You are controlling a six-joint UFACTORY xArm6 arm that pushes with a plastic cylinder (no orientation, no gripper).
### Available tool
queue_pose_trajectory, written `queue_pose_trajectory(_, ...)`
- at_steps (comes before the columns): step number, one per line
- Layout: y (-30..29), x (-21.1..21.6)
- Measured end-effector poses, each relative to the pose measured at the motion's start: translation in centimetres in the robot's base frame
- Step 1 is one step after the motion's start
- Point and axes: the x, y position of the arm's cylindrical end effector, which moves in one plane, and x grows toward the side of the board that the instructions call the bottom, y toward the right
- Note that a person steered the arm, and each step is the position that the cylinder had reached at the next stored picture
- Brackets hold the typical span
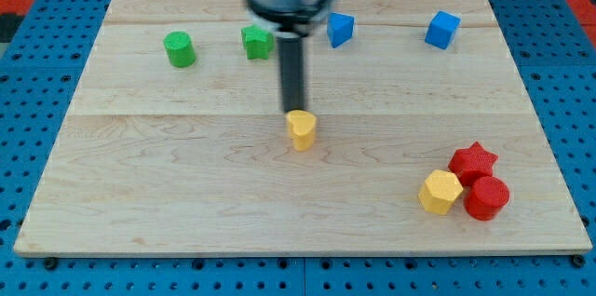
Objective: Place the yellow heart diagonally top left to the yellow hexagon
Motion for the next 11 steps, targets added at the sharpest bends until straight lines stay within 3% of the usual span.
queue_pose_trajectory(1, 1.1, -0.1)
queue_pose_trajectory(3, -12.5, -1.4)
queue_pose_trajectory(4, -12.3, 1.0)
queue_pose_trajectory(6, 5.5, 3.1)
queue_pose_trajectory(7, 10.6, 4.0)
queue_pose_trajectory(9, 13.5, 6.4)
queue_pose_trajectory(10, 11.8, 3.9)
queue_pose_trajectory(11, 6.3, 2.1)
